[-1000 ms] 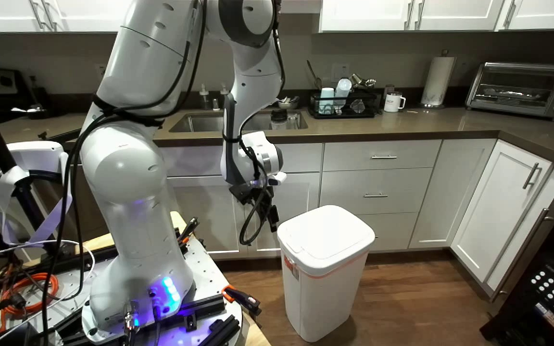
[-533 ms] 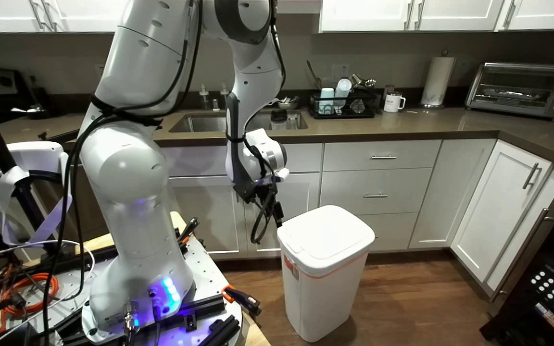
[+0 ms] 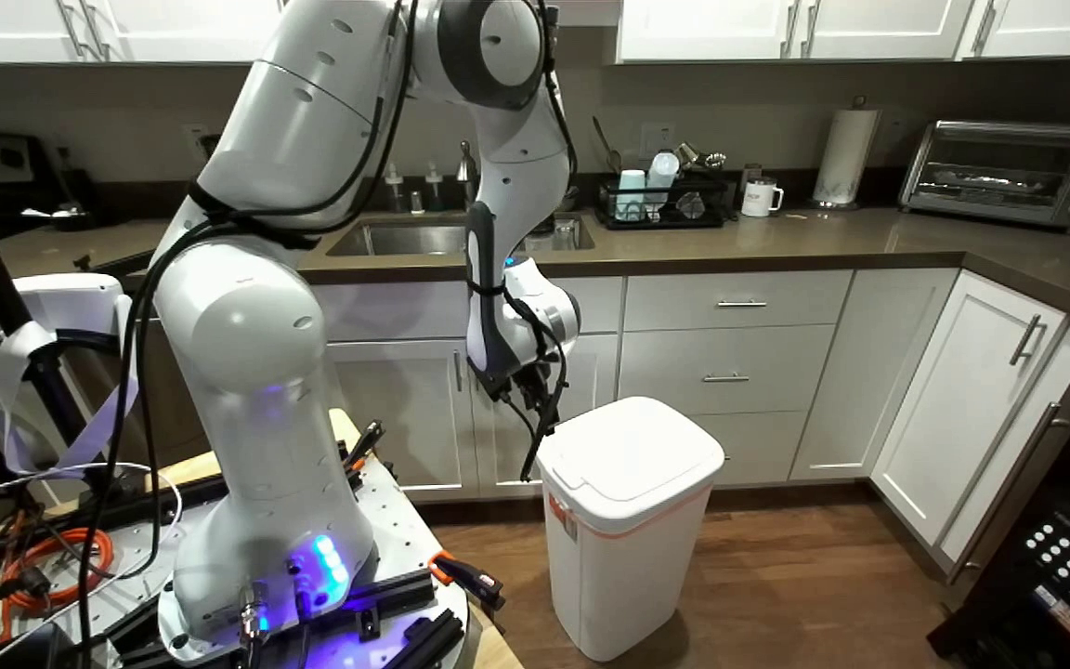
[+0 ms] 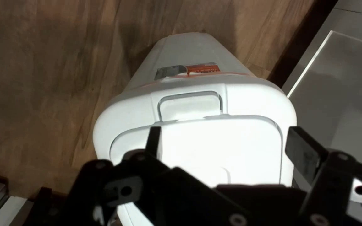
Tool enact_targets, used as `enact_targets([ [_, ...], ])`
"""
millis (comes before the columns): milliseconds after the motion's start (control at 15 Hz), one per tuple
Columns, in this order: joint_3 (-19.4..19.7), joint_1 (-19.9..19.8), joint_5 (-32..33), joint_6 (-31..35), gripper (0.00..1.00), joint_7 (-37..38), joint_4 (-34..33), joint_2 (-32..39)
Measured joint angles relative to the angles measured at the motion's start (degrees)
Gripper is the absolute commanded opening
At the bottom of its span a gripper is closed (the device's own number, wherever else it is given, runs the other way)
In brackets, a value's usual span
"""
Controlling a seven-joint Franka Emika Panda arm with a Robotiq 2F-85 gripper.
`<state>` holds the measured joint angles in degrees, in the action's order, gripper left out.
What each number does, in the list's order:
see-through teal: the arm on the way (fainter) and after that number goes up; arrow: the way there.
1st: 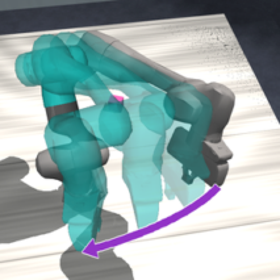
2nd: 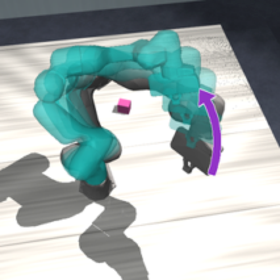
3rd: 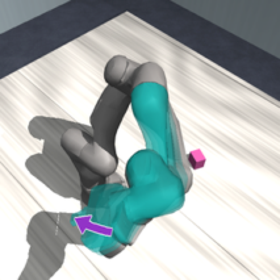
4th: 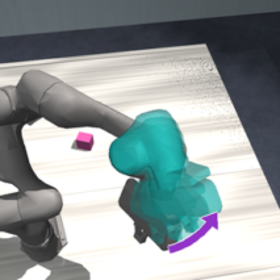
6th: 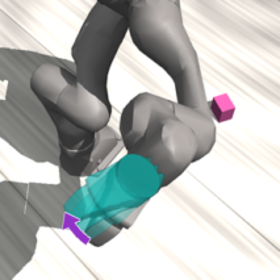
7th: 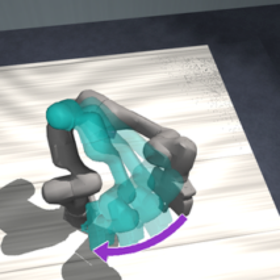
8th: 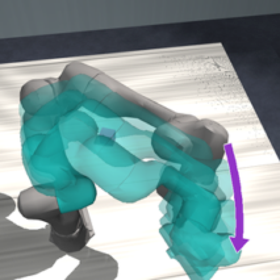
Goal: Open the white lid
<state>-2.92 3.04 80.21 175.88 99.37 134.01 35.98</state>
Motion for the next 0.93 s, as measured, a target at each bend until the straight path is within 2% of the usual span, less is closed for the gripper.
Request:
enact_targets([
  [333,2.24,-0.31,0.16,2.31,1.00,0.00,-5.48,8.55],
  [400,2.74,0.02,0.53,2.33,0.96,0.01,-7.15,10.06],
  [467,3.32,0.53,1.10,2.34,0.87,0.09,-9.01,11.50],
  [533,3.88,1.24,1.67,2.34,0.90,0.30,-10.94,12.86],
  [667,4.87,2.93,2.87,2.34,0.79,1.08,-14.64,15.43],
  [800,5.55,4.57,3.90,2.34,0.93,2.55,-17.70,17.91],
  [867,5.77,5.21,4.04,2.34,0.96,2.99,-18.86,19.10],
  [933,6.03,5.83,4.08,2.34,0.78,3.41,-19.83,20.26],
])
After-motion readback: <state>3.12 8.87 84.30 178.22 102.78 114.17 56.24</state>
